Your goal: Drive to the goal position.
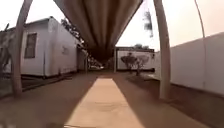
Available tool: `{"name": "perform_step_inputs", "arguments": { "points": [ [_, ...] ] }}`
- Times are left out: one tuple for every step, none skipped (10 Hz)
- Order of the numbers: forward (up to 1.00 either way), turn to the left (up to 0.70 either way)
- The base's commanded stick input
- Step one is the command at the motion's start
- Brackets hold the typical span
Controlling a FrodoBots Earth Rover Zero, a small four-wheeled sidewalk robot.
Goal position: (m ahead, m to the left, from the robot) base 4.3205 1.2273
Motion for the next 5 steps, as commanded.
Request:
{"name": "perform_step_inputs", "arguments": {
  "points": [
    [0.70, 0.00],
    [0.70, 0.00],
    [0.70, 0.00],
    [0.70, 0.00],
    [0.70, 0.00]
  ]
}}
